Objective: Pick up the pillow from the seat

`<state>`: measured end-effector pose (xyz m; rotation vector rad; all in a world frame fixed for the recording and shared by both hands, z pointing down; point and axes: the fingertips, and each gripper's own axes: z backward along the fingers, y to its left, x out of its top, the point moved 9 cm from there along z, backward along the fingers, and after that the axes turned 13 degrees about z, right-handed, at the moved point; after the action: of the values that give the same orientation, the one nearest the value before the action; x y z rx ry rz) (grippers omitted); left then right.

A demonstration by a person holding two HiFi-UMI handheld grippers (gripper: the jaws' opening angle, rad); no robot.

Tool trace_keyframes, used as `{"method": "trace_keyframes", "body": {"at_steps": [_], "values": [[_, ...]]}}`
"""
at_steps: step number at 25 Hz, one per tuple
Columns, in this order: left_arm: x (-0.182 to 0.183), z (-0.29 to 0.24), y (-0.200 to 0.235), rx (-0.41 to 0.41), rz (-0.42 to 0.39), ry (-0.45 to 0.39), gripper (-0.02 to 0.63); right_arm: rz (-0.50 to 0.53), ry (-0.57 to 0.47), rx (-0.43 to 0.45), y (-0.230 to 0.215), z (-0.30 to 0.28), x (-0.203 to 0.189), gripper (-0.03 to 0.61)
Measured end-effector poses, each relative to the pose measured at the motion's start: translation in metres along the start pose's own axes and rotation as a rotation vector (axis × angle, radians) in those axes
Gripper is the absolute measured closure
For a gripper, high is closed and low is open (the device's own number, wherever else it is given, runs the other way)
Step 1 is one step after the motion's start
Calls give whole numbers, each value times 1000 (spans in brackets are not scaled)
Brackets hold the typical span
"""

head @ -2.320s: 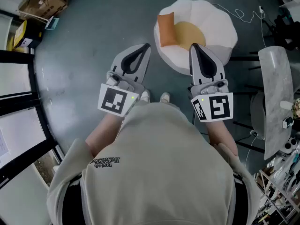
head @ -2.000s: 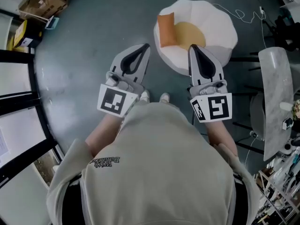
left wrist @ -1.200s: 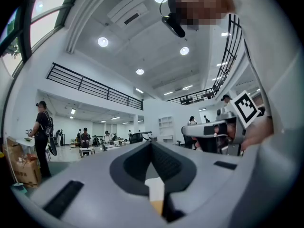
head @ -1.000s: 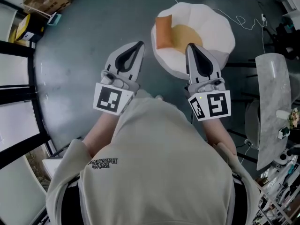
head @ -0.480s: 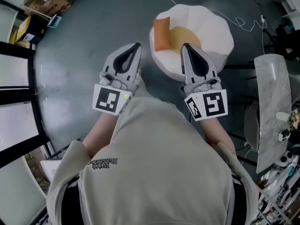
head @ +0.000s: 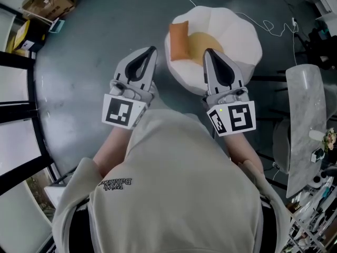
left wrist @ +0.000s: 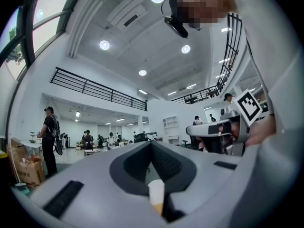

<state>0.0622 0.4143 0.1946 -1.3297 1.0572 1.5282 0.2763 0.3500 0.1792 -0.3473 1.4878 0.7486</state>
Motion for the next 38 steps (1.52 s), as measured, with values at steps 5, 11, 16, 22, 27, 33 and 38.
{"method": "trace_keyframes", "body": {"at_steps": [5,11,16,22,27,33,38], "values": [[-7,-14,29,3,8,5,604,-3,22,5,-4,-32,-14,569],[-12,-41,76,6,10,32,604,-8,53,-4,-10,-78,-27,569],[-12,-76,117,-27,23,52,604,-20,89,-32,-20,-122,-35,569],[-7,-132,181,-108,48,96,604,-42,138,-90,-34,-191,-38,569],[5,-172,228,-152,67,108,604,-45,168,-141,-47,-242,-36,569],[16,-211,284,-195,107,125,604,-33,204,-209,-56,-302,-33,569],[20,-242,329,-245,114,126,604,-23,229,-254,-62,-348,-34,569]]}}
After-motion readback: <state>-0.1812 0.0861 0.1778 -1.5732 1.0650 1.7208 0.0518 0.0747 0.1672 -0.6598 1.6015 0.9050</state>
